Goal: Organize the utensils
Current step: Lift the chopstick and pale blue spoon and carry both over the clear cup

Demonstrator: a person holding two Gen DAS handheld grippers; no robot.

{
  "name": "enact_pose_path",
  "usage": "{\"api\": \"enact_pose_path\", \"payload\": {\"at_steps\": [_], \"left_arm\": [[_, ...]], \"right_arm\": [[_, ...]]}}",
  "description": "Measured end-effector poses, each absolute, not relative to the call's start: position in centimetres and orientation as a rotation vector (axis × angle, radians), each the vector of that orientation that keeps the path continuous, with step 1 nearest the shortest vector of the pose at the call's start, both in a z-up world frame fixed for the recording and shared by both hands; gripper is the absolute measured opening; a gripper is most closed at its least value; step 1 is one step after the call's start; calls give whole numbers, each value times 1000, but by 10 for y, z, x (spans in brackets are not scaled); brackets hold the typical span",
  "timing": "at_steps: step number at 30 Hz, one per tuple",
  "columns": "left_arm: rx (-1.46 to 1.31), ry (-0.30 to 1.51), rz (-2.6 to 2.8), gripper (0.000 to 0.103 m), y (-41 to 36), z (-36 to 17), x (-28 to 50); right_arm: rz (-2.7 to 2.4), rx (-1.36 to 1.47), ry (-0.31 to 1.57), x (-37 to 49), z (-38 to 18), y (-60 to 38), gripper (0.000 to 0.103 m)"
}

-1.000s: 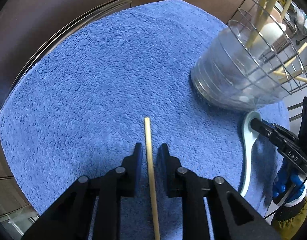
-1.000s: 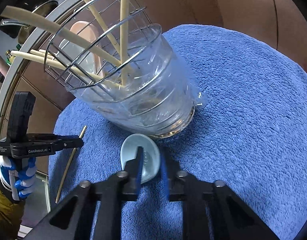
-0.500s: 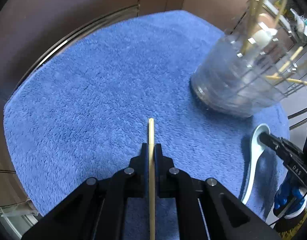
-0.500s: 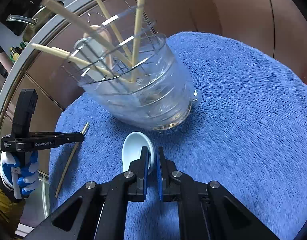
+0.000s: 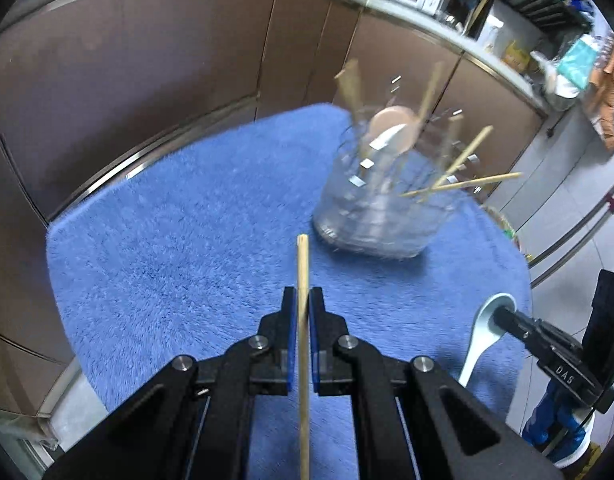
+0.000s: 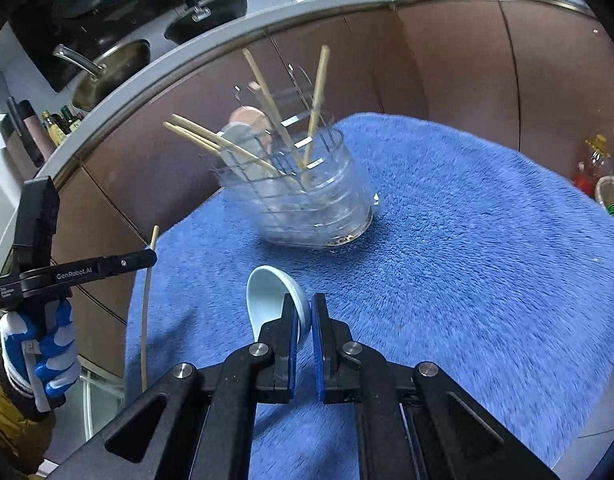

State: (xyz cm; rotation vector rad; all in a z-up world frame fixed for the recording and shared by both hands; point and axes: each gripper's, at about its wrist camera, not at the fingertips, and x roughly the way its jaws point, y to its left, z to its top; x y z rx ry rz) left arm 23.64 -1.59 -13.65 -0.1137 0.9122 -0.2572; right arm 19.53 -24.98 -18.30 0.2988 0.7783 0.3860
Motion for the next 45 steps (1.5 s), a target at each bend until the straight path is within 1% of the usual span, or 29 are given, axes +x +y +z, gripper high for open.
{"api": "enact_pose_path", "payload": {"at_steps": [13,27,37,45], "left_arm": [[-33,657,-237,5,-38,-72,146],[27,467,-231,5,-44,-39,78],[42,391,-222,5,-46,-28,66],[-80,381,-250,5,-30,-4,101]], "right_arm": [[341,266,645,124,-131,-239,7],[292,221,533,74,-92,-228,7],[280,179,479,65,-72,-220,7],[262,128,415,89,-47,-220,7]]}}
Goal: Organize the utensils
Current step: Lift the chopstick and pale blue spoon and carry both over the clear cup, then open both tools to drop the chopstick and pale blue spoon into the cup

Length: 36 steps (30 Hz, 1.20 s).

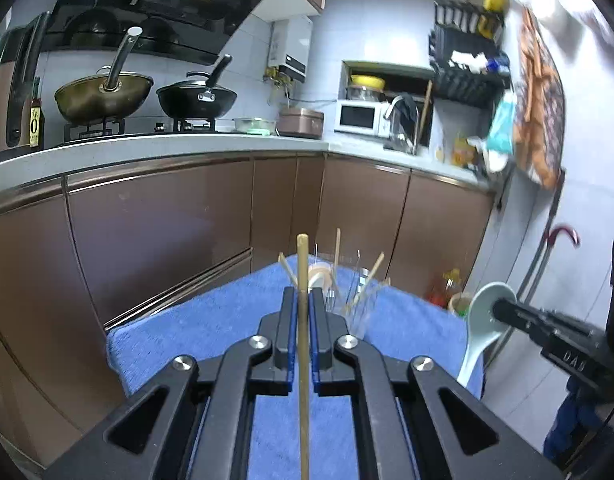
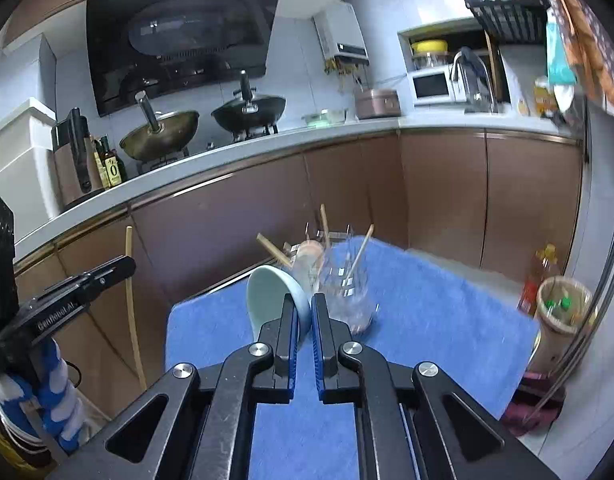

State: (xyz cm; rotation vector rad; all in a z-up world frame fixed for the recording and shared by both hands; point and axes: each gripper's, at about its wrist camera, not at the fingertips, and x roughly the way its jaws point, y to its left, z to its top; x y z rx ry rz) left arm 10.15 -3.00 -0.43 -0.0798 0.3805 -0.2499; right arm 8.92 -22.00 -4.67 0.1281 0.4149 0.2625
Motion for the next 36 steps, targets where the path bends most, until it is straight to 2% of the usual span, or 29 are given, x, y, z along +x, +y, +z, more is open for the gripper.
{"api": "enact_pose_path", "payload": {"at_steps": [11,18,27,36], "left_arm": [[-199,270,-264,5,-39,46,187],[-257,231,-286,5,-68,57,251],[-241,250,-265,5,-120,13,309],[-275,237,-199,6,-128,-33,337]], "right_arm": [[182,56,262,163,-7,-220,7],[116,-5,235,220,-16,-221,7],[66,-45,259,274,-44,-225,7],[32,-67,283,294,-83,-222,8]]}}
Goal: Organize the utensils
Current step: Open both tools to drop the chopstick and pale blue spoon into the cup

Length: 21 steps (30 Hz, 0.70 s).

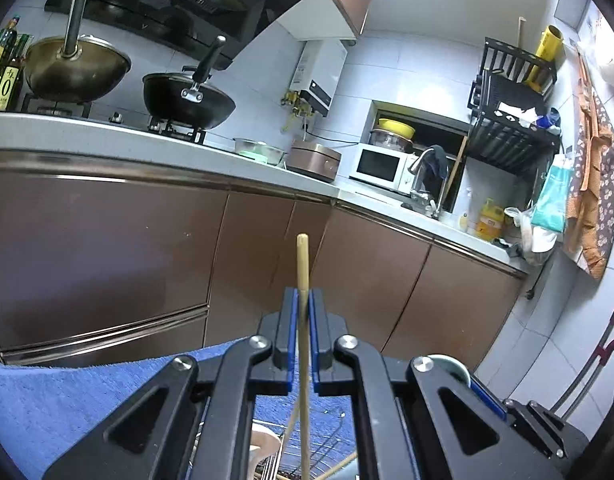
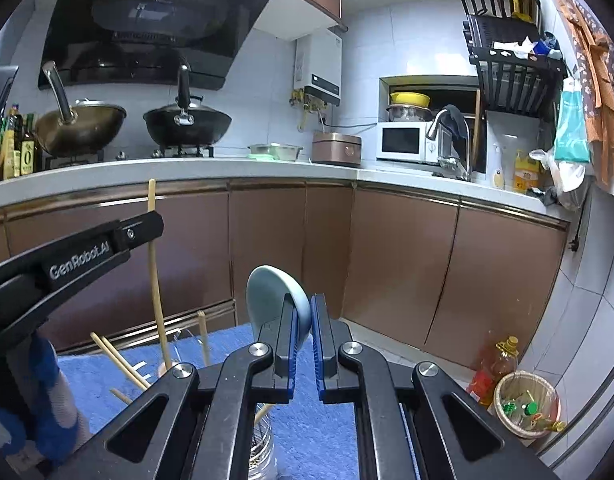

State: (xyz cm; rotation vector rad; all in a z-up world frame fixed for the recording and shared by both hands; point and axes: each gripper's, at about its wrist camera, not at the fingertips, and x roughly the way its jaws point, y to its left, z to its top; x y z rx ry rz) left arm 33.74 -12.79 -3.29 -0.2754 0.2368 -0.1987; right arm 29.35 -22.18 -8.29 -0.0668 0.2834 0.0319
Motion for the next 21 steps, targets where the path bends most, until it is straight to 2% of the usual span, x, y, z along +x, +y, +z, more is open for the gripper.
{"api": "enact_pose_path", "payload": {"at_steps": [2,3,5,8,13,21], "left_arm": [[-283,259,-217,11,-127,-43,340],[-283,273,-225,25,-126,-47,340],[-291,278,-235,40,-122,-48,336],[-285,286,-242,42,-113,-41,326],[-255,297,-225,47,-93,-26,298],[-132,329,-172,56,-73,-3,238]], "right_arm": [[37,-62,298,296,-90,-222,10],[36,-59,300,295,-93,-222,10],[40,-40,300,292,-95,-225,19],[45,-10,296,284,-90,-229,31],[40,28,287,264,-75,-235,32],[25,74,238,208,-34,-237,53]]}}
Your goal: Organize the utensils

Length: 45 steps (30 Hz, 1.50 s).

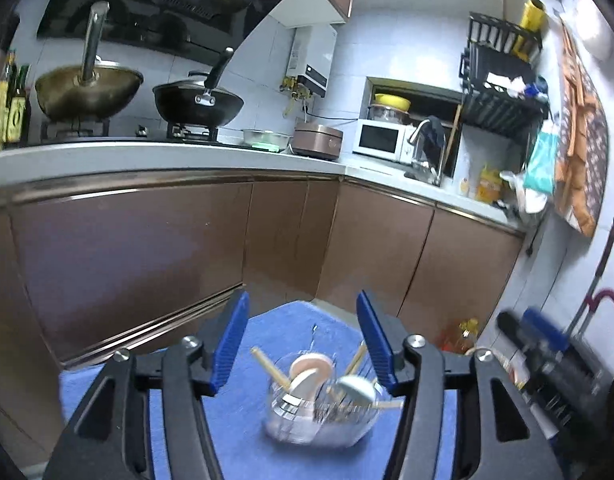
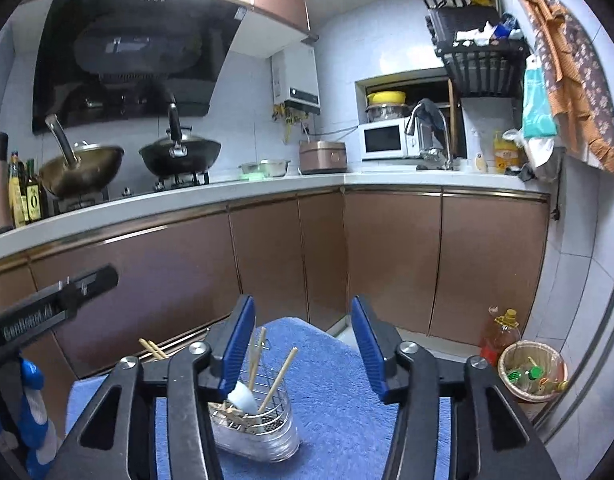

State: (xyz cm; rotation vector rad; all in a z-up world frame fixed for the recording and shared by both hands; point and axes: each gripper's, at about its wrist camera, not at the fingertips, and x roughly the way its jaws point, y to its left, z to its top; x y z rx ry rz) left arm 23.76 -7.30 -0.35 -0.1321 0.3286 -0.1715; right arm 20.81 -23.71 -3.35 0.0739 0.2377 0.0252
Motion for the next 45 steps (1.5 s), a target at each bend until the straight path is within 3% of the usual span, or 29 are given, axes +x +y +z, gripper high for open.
{"api": "enact_pose_path", "payload": {"at_steps": [2,11,21,45], "left_arm": [[-113,320,-168,57,-68,3,220],[-5,246,-86,66,-54,21,138],[14,229,-9,72,-35,30,89],[25,179,52,73,-16,25,70]], "right_arm": [[20,77,225,191,-24,-234,66],[0,107,205,124,-9,-223,103],[-75,66,256,85,-20,-212,103],[-251,25,205,55,-21,-235,103]]}}
